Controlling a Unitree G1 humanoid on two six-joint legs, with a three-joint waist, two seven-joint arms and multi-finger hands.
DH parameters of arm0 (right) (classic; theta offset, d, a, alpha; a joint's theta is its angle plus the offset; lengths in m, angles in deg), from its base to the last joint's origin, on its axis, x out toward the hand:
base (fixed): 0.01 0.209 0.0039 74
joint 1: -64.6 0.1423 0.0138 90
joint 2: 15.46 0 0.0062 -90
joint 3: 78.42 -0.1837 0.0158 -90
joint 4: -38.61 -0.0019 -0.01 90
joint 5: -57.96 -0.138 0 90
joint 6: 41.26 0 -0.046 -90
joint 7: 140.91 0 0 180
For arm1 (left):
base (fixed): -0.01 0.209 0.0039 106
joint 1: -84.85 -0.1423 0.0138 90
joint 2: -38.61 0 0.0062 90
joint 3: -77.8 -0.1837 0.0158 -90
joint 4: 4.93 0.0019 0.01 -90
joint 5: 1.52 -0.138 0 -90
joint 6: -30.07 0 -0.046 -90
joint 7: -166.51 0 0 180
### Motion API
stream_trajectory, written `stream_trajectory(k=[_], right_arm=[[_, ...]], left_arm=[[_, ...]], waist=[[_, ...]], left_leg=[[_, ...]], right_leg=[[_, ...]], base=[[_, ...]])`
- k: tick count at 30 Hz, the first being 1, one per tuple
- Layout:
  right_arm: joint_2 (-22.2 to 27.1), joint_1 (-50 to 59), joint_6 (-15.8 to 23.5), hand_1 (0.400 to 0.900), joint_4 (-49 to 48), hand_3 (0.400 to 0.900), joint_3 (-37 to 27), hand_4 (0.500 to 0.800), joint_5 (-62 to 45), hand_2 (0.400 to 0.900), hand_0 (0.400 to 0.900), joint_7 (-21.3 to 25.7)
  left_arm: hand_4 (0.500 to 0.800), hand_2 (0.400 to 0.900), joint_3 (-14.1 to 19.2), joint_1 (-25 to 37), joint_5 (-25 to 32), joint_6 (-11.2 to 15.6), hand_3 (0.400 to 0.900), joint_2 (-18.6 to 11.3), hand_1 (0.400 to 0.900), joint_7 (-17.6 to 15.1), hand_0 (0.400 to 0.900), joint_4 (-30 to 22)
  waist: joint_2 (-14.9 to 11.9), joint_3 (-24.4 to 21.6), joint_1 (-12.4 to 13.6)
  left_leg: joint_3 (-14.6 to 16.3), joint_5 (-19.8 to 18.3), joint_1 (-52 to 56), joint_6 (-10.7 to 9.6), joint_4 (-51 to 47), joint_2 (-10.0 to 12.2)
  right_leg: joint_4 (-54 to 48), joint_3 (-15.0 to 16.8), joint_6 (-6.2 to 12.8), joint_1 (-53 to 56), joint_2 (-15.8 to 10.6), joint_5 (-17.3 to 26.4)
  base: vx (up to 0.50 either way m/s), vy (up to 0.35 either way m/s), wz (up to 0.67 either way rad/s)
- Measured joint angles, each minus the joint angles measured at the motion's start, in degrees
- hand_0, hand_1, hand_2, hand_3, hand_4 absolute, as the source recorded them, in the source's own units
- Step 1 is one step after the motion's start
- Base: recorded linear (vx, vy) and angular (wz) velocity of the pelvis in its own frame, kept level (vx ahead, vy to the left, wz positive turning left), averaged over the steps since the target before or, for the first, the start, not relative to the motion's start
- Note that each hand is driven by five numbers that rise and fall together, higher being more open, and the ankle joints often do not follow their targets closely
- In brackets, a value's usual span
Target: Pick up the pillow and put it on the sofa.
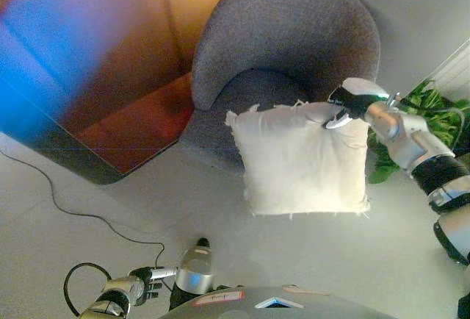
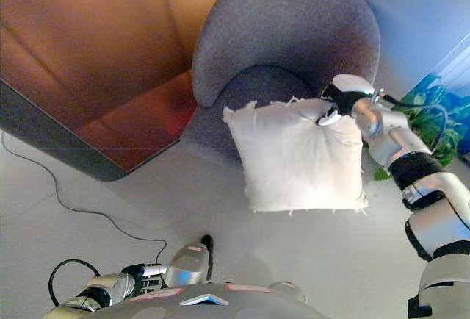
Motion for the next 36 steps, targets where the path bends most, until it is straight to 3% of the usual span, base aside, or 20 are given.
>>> stream_trajectory(k=[3,4,8,9,11,12,13,14,17,21,27,29,36], right_arm=[[1.9,3.0,0.4,0.4,0.6,0.4,0.3,0.5,-1.2,0.4,0.4,-0.3],[1.9,4.3,1.1,0.4,0.9,0.4,0.6,0.5,-2.0,0.4,0.4,-0.3],[1.9,7.6,3.9,0.4,1.9,0.4,2.1,0.5,-3.5,0.4,0.4,-0.3],[1.8,7.8,4.8,0.4,3.3,0.4,2.1,0.5,-4.9,0.4,0.4,-0.3],[1.7,7.8,5.4,0.4,6.0,0.4,2.2,0.5,-5.7,0.4,0.4,-0.7],[1.6,7.6,5.3,0.4,9.0,0.4,2.3,0.5,-6.3,0.4,0.4,-1.2],[1.6,7.7,5.0,0.4,11.6,0.4,2.3,0.5,-6.4,0.4,0.4,-2.3],[1.8,7.8,4.8,0.4,12.6,0.4,2.3,0.5,-6.4,0.4,0.4,-2.8],[1.9,7.9,4.9,0.4,12.8,0.4,2.3,0.5,-6.4,0.4,0.4,-5.4],[1.5,8.2,5.1,0.4,14.5,0.4,4.4,0.5,-5.6,0.4,0.4,-8.8],[-1.9,11.6,4.7,0.4,20.2,0.4,4.5,0.5,-4.7,0.4,0.4,-10.2],[-2.8,13.5,3.6,0.4,21.9,0.4,4.6,0.5,-4.7,0.4,0.4,-10.2],[-3.4,25.0,-3.0,0.4,30.9,0.4,6.5,0.5,-5.0,0.4,0.4,-5.8]], left_arm=[[0.8,0.9,0.0,1.0,0.0,-0.4,0.9,-0.3,0.9,-0.1,0.9,0.1],[0.8,0.9,0.0,1.4,0.0,-0.6,0.9,-0.3,0.9,-0.4,0.9,0.1],[0.8,0.9,0.1,0.6,-0.1,-0.9,0.9,-0.8,0.9,-1.0,0.9,1.8],[0.8,0.9,0.1,0.4,-0.7,-0.6,0.9,-1.3,0.9,-1.1,0.9,2.6],[0.8,0.9,0.2,0.3,-1.4,-0.4,0.9,-2.9,0.9,-1.3,0.9,2.7],[0.8,0.9,0.2,0.6,-2.2,0.1,0.9,-3.0,0.9,-1.5,0.9,3.3],[0.8,0.9,0.2,0.7,-2.3,0.2,0.9,-2.6,0.9,-1.4,0.9,3.4],[0.8,0.9,0.3,0.2,-2.3,0.0,0.9,-1.9,0.9,-1.0,0.9,3.0],[0.8,0.9,2.7,-2.7,-2.3,-0.7,0.9,-0.1,0.9,-0.8,0.9,3.6],[0.8,0.9,5.4,-4.4,-3.1,0.2,0.9,0.2,0.9,-0.8,0.9,4.8],[0.8,0.9,6.1,-4.9,-5.9,2.9,0.9,-0.5,0.9,-0.9,0.9,5.3],[0.8,0.9,5.8,-4.6,-6.1,3.6,0.9,-0.5,0.9,-0.8,0.9,5.3],[0.8,0.9,2.8,-1.4,-5.1,7.2,0.9,-0.4,0.9,0.3,0.9,5.1]], waist=[[0.2,-0.2,-1.1],[0.3,-0.1,-1.2],[0.8,-0.1,-2.4],[0.2,-0.5,-2.8],[-1.8,-1.3,-3.3],[-1.4,-1.5,-4.1],[-1.0,-2.2,-4.4],[-0.8,-2.3,-3.9],[-0.3,-2.5,-3.6],[-0.4,-2.2,-1.4],[0.1,-1.7,1.3],[0.5,-1.4,0.5],[5.5,2.5,3.6]], left_leg=[[-2.3,0.1,1.0,-0.1,-3.4,0.7],[-2.6,-0.2,1.2,0.3,-3.7,1.0],[-5.5,0.1,2.2,-0.5,-6.1,1.6],[-7.0,0.1,2.1,-1.3,-6.2,1.7],[-9.4,0.6,0.9,-4.5,-6.2,2.1],[-11.3,0.7,0.4,-5.4,-6.5,4.0],[-11.8,0.7,-0.6,-5.4,-4.3,5.6],[-11.1,-1.0,-1.0,-5.9,-1.6,5.8],[-10.4,-0.7,0.1,-7.7,-3.8,7.1],[-10.9,-0.3,2.6,-8.5,-6.4,7.1],[-12.5,0.3,3.0,-8.7,-7.8,6.9],[-13.9,1.0,1.5,-8.9,-7.9,7.1],[-18.2,5.7,-9.0,-9.4,-8.6,8.0]], right_leg=[[4.6,5.7,2.1,-4.2,-0.2,0.0],[1.2,6.5,2.99,-4.7,0.0,-0.7],[-11.5,7.5,3.61,-7.9,0.5,0.1],[-16.2,8.1,4.31,-8.9,0.6,1.3],[-19.7,9.8,3.11,-9.2,2.2,4.0],[-18.1,11.3,2.75,-8.8,4.6,6.2],[-17.6,10.2,1.03,-8.5,6.5,5.5],[-17.3,10.1,0.21,-8.5,7.6,5.4],[-17.7,9.4,-0.52,-7.0,9.9,4.7],[-20.2,8.1,-0.46,-3.3,10.2,4.6],[-20.9,6.5,0.18,-1.9,10.2,3.8],[-20.5,6.1,-0.01,-2.9,10.6,3.6],[-12.2,4.8,-1.29,-15.1,10.9,2.0]], base=[[0.18,-0.172,0.29],[0.2,-0.227,0.35],[0.24,-0.292,0.46],[0.2,-0.317,0.51],[0.23,-0.359,0.71],[0.27,-0.316,0.68],[0.23,-0.191,0.45],[0.22,-0.164,0.35],[0.2,-0.107,0.26],[0.21,-0.067,0.2],[0.06,-0.076,0.25],[-0.18,-0.133,0.31],[-0.21,-0.099,0.29]])
